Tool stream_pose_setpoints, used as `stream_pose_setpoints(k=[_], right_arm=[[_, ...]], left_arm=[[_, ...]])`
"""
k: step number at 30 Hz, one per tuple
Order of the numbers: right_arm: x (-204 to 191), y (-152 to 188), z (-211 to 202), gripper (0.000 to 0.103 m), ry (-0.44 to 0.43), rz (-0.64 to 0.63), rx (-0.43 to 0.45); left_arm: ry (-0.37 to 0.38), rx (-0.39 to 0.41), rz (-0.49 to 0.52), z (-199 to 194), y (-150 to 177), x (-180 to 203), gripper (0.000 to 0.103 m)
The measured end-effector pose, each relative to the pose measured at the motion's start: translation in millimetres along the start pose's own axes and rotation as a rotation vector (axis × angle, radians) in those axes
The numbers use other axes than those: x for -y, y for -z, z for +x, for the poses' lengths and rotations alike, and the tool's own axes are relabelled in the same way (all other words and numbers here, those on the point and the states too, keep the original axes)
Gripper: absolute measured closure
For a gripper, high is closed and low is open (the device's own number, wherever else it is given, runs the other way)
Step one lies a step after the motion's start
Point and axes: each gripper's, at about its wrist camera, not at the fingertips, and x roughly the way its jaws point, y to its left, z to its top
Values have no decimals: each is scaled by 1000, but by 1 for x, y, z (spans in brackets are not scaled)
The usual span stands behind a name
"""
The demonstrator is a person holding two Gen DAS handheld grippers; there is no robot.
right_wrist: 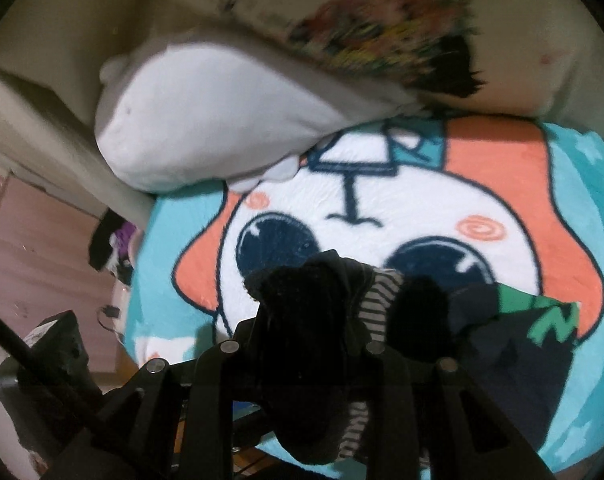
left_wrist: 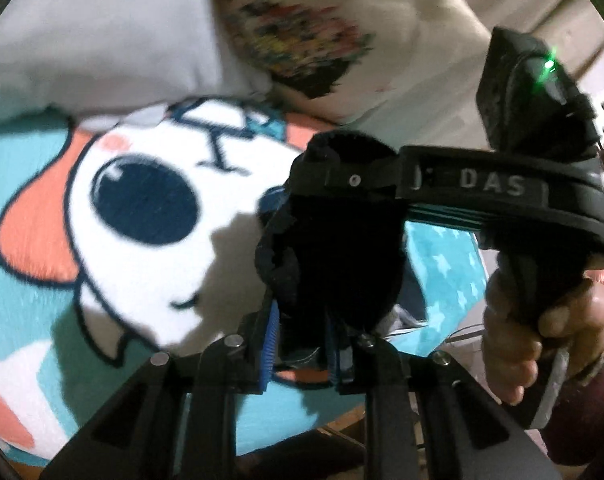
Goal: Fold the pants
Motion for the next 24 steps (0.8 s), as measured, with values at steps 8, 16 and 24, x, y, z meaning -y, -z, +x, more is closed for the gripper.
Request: stream_pose_setpoints(k=[8,16,24], right_arm=[[76,14,-56,75,-53,123,102],[170,43,-48,71,-37,277,101],[213,63,-74,47,37,366,189]], left_arm=[[5,-59,156,31,-16,73,83],[-20,-158,224,68,-9,108,81],[-77,-140,118,51,-15,79,76]])
